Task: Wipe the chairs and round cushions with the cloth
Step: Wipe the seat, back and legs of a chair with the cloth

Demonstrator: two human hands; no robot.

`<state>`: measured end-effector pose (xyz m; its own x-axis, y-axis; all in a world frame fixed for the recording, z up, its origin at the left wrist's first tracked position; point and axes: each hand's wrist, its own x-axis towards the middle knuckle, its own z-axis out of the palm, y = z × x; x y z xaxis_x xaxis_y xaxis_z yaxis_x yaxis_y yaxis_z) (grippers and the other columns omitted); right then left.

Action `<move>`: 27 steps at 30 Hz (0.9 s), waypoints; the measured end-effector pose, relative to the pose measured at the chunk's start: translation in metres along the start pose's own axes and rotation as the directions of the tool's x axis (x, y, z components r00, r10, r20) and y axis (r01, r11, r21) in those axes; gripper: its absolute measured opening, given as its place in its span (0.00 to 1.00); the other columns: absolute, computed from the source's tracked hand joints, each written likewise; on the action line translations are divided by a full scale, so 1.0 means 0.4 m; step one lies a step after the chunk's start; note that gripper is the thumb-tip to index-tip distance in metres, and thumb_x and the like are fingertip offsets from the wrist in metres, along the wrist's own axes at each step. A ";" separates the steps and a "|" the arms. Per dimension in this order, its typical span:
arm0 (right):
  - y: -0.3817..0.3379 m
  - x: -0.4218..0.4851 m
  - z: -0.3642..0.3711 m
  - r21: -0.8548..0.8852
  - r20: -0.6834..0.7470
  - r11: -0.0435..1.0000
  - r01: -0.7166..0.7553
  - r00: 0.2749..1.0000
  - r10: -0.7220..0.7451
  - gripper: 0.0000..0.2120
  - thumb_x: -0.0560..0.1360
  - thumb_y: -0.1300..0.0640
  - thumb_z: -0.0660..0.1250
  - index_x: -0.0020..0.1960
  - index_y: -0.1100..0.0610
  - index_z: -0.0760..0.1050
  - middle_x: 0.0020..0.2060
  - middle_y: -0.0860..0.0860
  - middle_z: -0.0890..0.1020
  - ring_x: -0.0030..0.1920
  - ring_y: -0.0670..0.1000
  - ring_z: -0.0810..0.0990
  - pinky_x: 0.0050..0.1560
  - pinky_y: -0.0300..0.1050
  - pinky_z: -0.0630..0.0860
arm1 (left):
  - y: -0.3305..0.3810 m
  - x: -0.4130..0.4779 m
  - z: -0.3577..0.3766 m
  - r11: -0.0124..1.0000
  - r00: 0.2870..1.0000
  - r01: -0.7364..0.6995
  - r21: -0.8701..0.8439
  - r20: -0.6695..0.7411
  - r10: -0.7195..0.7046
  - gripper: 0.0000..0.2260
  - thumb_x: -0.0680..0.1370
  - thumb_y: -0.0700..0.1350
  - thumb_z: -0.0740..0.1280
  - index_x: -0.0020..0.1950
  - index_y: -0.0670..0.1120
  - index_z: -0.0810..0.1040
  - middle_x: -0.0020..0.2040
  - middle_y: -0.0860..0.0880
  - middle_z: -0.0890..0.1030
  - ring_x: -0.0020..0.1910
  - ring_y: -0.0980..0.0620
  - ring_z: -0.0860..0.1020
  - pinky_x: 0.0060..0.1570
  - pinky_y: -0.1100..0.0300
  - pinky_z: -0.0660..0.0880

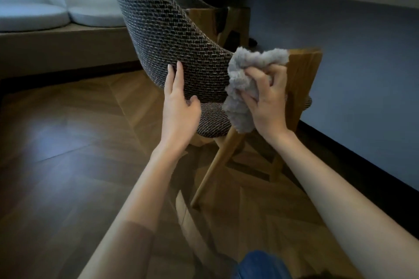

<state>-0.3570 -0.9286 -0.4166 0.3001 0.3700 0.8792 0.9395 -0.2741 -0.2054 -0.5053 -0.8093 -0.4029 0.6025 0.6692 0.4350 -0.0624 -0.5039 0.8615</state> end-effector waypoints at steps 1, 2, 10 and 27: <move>0.009 -0.033 0.004 0.005 0.072 1.000 0.015 0.997 -0.015 0.17 0.76 0.52 0.65 0.63 0.48 0.65 0.56 0.50 0.61 0.57 0.59 0.69 0.60 0.48 0.71 | 0.003 -0.006 0.009 1.000 1.000 -0.004 -0.007 0.014 0.005 0.34 0.79 0.34 0.61 0.79 0.51 0.49 0.79 0.52 0.47 0.67 0.62 0.67 0.45 0.75 0.70; 0.017 -0.063 0.004 0.004 0.152 1.000 0.021 0.988 -0.021 0.17 0.76 0.52 0.64 0.63 0.48 0.65 0.56 0.49 0.61 0.57 0.60 0.69 0.58 0.53 0.73 | 0.003 -0.010 0.017 1.000 1.000 -0.013 -0.010 0.027 0.014 0.35 0.78 0.34 0.62 0.79 0.51 0.47 0.79 0.52 0.45 0.60 0.69 0.69 0.42 0.73 0.71; 0.019 -0.003 -0.051 0.069 -0.074 0.994 -0.090 0.993 0.095 0.15 0.79 0.52 0.61 0.63 0.51 0.61 0.56 0.61 0.65 0.57 0.46 0.63 0.59 0.31 0.64 | -0.010 -0.028 0.041 1.000 0.998 -0.016 0.016 0.057 0.015 0.37 0.78 0.33 0.63 0.79 0.52 0.45 0.79 0.51 0.41 0.53 0.62 0.75 0.35 0.71 0.69; -0.066 -0.289 0.052 0.155 0.298 0.817 -0.555 0.815 0.497 0.18 0.74 0.50 0.65 0.62 0.56 0.72 0.55 0.46 0.64 0.56 0.44 0.70 0.55 0.30 0.68 | -0.066 -0.055 0.073 0.982 1.000 0.003 0.190 0.009 -0.005 0.09 0.78 0.42 0.62 0.58 0.48 0.73 0.54 0.52 0.75 0.54 0.52 0.75 0.54 0.53 0.74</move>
<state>-0.4129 -0.9457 -0.5218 0.7607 0.4302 0.4861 0.6268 -0.2920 -0.7224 -0.4937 -0.8267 -0.4428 0.6096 0.6668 0.4288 0.0920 -0.5967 0.7971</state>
